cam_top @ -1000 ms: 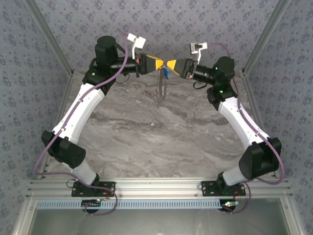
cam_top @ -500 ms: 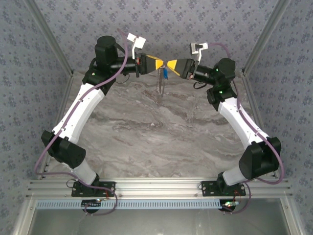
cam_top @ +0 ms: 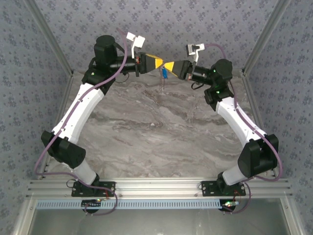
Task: Put the keys on the keyring
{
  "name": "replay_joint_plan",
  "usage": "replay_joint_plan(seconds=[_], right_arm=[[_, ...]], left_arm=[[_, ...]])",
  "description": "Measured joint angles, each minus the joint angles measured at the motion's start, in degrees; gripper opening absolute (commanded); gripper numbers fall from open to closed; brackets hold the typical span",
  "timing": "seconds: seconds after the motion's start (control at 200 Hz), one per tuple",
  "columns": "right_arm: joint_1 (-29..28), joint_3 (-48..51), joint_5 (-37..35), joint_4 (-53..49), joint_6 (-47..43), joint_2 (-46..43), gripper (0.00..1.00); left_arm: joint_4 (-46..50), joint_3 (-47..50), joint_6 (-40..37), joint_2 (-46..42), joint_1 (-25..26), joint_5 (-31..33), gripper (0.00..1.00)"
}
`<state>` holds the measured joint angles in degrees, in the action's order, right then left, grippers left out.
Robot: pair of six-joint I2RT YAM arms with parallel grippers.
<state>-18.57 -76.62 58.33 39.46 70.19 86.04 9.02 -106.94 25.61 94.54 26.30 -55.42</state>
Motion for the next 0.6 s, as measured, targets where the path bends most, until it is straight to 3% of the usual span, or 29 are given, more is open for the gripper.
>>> replay_joint_plan(seconds=[0.6], right_arm=[[0.0, 2.7, -0.6, 2.8, 1.0, 0.2, 0.0]], left_arm=[[-5.2, 2.6, 3.5, -0.2, 0.0, 2.3, 0.0]])
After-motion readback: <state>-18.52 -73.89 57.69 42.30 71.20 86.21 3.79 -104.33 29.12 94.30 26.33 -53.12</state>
